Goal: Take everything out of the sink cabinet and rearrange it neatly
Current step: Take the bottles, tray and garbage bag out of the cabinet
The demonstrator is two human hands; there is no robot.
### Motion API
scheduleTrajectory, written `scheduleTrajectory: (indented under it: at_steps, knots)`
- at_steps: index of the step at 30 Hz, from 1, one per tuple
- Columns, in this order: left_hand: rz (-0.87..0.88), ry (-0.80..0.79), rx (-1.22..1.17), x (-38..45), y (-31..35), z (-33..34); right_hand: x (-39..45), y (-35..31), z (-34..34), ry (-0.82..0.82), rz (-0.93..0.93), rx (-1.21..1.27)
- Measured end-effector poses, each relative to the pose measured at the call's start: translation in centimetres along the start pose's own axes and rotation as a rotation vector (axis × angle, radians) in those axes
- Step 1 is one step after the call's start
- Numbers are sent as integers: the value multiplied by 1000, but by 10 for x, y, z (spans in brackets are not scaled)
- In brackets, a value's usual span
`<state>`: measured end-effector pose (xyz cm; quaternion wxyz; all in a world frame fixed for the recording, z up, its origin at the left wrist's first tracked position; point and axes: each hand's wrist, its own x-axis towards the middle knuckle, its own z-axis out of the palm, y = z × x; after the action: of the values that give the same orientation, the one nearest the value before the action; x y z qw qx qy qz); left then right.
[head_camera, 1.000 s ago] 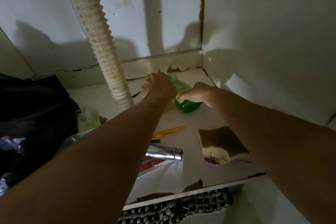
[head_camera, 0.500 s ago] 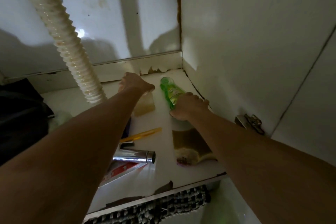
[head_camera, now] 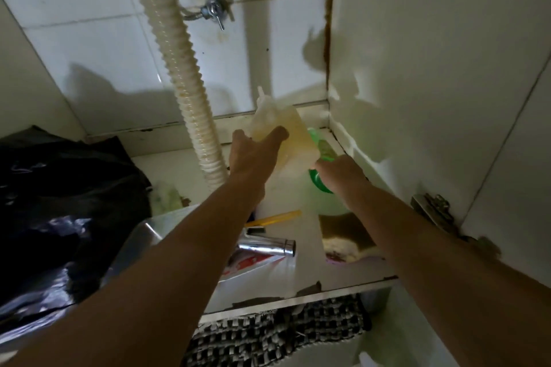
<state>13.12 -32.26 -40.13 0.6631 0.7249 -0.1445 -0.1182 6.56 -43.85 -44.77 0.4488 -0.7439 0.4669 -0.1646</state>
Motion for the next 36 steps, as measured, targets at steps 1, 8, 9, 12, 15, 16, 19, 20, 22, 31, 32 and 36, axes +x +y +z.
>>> scheduleTrajectory:
  at_steps: [1,8,9,12,15,16,19,20,22,31,32,36]
  knots:
    - [-35,-17,-89,-11,0,-8,-9,-6,-5,8,-2,91]
    - [-270,-415,-736,-100,7,-76,-91,-16,-34,-233,28,975]
    - [-290,-449,-784,-111,7,-86,-104,-13,-34,-261,9,1051]
    - [-318,-502,-818,-148,5,-111,-142,-4,-30,-357,-67,1157]
    - [-368,-485,-798,-171,-1,-130,-183,-3,-34,-436,-111,1232]
    - [-377,-479,-785,-176,-4,-137,-194,-1,-36,-479,-159,1231]
    - [-357,-489,-750,-191,-14,-160,-224,6,-40,-615,-304,1194]
    - [-339,-486,-730,-196,-20,-168,-231,9,-42,-639,-332,1178]
    - [-294,-490,-656,-203,-33,-185,-239,13,-46,-648,-374,1136]
    - [-307,-680,-155,-248,-107,-211,-267,46,-12,-455,-262,437]
    - [-322,-676,-104,-249,-120,-212,-271,53,-4,-428,-242,381]
    - [-370,-550,122,-256,-176,-213,-284,101,35,-376,-186,256]
